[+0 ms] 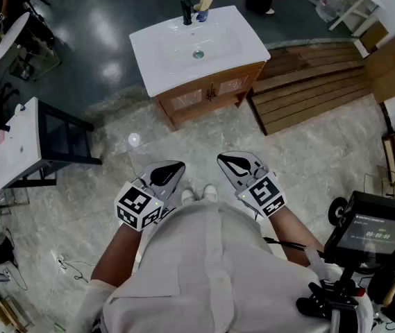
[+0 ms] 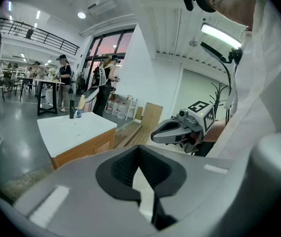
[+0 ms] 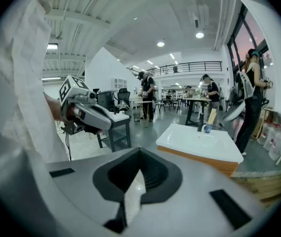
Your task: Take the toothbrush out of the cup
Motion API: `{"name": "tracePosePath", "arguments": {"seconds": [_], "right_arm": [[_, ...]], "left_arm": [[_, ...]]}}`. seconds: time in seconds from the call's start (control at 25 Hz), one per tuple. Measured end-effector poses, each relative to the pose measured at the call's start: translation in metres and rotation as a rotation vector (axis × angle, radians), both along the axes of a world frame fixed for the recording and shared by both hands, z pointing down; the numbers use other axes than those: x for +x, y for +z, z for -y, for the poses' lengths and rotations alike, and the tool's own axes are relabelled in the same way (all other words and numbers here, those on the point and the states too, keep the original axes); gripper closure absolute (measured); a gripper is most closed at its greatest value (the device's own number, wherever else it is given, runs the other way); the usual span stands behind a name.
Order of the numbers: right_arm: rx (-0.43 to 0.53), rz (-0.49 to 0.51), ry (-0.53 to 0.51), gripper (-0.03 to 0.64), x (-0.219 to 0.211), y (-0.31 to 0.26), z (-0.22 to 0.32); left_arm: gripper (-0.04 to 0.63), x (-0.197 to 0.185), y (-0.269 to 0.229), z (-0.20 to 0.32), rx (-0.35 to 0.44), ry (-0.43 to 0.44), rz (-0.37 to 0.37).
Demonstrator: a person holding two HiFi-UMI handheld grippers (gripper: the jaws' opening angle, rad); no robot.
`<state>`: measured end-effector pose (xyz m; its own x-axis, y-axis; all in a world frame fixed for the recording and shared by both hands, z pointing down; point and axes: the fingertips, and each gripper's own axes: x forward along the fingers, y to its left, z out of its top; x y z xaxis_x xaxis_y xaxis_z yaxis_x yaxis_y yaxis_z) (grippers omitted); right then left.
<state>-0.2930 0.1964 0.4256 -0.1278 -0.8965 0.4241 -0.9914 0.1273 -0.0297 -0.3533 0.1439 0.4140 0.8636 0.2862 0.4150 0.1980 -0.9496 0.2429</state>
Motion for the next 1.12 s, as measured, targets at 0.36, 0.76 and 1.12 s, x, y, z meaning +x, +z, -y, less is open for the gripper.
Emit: {"name": "tracePosePath", "arguments": {"seconds": [0.36, 0.76, 1.12], "right_arm": [[0.004, -0.019, 0.045, 0.612, 0.020, 0.009, -0.020], [-0.027, -0.006, 0.159, 0.612, 0.100, 0.029, 0.016], [-0.067, -0.009, 0.271, 0.612, 0.168, 0.019, 0.104]], "left_arm": [[0.589, 0.022, -0.010, -0.012, 0.011, 0.013, -0.037], [0.589, 0.107, 0.007, 0.039, -0.013, 0.095, -0.059], [0.589, 0.179, -0.003, 0.134, -0.010, 0.201, -0.095]]}}
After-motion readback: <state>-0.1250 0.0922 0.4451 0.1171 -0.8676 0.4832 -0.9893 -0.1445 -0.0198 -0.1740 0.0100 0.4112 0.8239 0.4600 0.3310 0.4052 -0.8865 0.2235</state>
